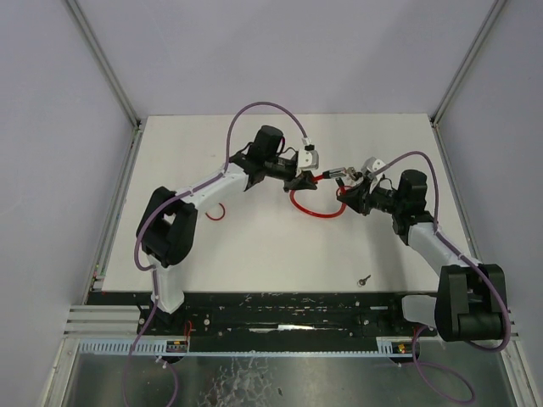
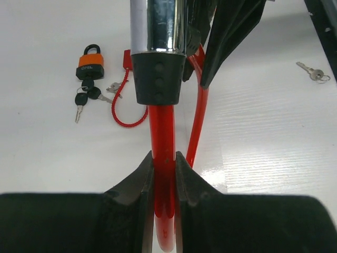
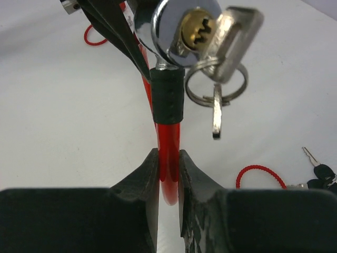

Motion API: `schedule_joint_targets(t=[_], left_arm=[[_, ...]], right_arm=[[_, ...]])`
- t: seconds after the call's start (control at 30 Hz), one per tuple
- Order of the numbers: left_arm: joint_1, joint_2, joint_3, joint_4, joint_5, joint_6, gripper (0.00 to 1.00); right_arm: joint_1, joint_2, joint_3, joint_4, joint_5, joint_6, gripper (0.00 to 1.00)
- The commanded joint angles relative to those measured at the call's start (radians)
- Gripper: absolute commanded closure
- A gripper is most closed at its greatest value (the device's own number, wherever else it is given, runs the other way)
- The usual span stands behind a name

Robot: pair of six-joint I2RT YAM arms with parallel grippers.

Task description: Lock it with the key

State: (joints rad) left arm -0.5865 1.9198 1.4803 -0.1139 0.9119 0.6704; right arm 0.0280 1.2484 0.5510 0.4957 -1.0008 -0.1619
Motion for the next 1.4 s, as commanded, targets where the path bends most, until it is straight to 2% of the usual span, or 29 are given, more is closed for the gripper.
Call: schedule_joint_targets(t=[0.0,0.2,0.33,0.57,0.63,0.73,0.8,0.97,1.0,1.03,1.13,1.27,1.37], left_arm=[[0.001,0.012,0.055,-0.030,0.112,-0.090,1.00],[0.013,0.005,0.092,-0.033,0.187,-0.231,1.00],[0.008,0.010,0.098,-0.047,0.134,-0.236,1.00],[-0.076,0.101,0.197,-0.266,-0.118,-0.002,1.00],[-0.072,0.123,0.238,-0.323,-0.146,0.029,1.00],[-0.056,0.107,0.204,-0.307,-0.189,0.047,1.00],[-0.054,0.077,0.150,-0.264,-0.214,0.084,1.00],[-0.055,-0.026,-0.027,-0.065,-0.184,0.142,1.00],[-0.053,-0.040,-0.055,-0.027,-0.170,0.146,1.00],[-0.053,-0.052,-0.076,-0.004,-0.141,0.164,1.00],[-0.057,-0.082,-0.123,0.051,-0.062,0.203,1.00],[-0.084,-0.101,-0.158,0.102,-0.140,0.220,1.00],[-0.095,-0.115,-0.176,0.110,-0.183,0.244,1.00]], right_arm=[[0.069,-0.044,0.117,-0.196,0.054,-0.253,1.00],[0.072,-0.063,0.121,-0.178,0.027,-0.220,1.00],[0.042,-0.078,0.115,-0.071,0.008,-0.064,1.00],[0.020,-0.077,0.091,0.074,-0.109,0.067,1.00],[0.010,-0.089,0.114,-0.006,-0.062,0.022,1.00],[-0.015,-0.103,0.158,-0.132,0.007,-0.050,1.00],[-0.027,-0.096,0.168,-0.149,-0.047,-0.046,1.00],[-0.020,0.003,0.246,-0.343,-0.361,-0.158,1.00],[-0.009,0.018,0.254,-0.348,-0.355,-0.142,1.00],[0.007,0.021,0.254,-0.347,-0.284,-0.141,1.00],[0.029,0.005,0.179,-0.187,-0.051,-0.047,1.00],[0.069,-0.005,0.039,0.137,0.018,0.044,1.00],[0.096,0.026,0.008,0.261,0.036,0.077,1.00]])
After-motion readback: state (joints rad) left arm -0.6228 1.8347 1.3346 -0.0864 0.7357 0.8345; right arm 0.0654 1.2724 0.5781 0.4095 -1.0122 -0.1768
